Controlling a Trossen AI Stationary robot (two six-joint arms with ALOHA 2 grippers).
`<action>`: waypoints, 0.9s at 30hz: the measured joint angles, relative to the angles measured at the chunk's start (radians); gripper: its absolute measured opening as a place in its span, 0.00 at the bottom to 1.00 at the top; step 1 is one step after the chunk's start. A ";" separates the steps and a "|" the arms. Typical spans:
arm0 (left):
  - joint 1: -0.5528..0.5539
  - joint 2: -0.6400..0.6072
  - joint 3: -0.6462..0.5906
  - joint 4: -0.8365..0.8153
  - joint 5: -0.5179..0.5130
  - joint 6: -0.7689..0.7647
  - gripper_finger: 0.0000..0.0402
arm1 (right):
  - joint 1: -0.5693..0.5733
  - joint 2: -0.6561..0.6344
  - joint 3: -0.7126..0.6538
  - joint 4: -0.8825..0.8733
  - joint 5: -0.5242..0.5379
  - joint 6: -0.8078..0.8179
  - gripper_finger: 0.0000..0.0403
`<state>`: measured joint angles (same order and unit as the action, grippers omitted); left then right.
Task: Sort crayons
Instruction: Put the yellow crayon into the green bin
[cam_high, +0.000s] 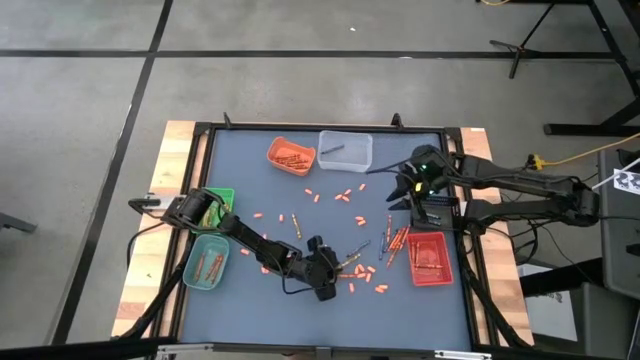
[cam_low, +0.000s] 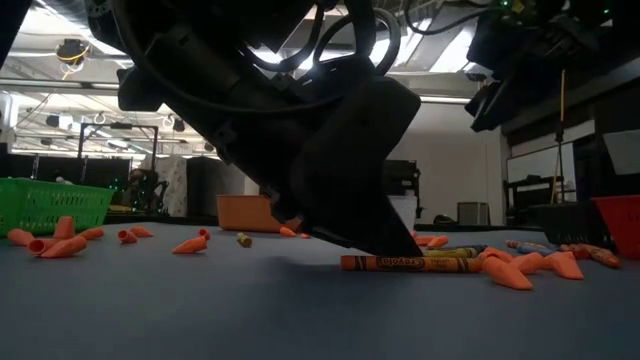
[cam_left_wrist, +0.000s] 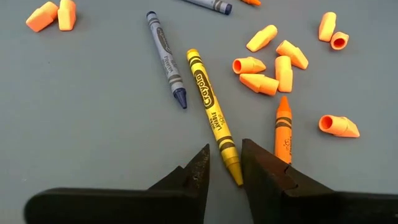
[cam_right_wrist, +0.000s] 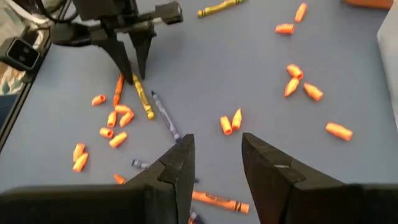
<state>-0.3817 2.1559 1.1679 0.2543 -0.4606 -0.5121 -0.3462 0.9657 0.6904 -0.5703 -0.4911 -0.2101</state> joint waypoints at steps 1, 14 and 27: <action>0.000 0.000 0.000 0.000 0.000 0.000 0.17 | 0.000 0.000 -0.007 0.017 0.000 0.001 0.33; -0.001 -0.001 0.000 -0.005 0.004 -0.002 0.01 | 0.000 0.000 -0.032 0.065 -0.020 0.004 0.33; 0.000 -0.091 -0.003 -0.116 0.008 -0.002 0.00 | 0.080 0.000 -0.032 0.116 -0.045 0.025 0.33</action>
<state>-0.3817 2.0644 1.1652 0.1385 -0.4526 -0.5140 -0.2663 0.9661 0.6582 -0.4543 -0.5364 -0.1848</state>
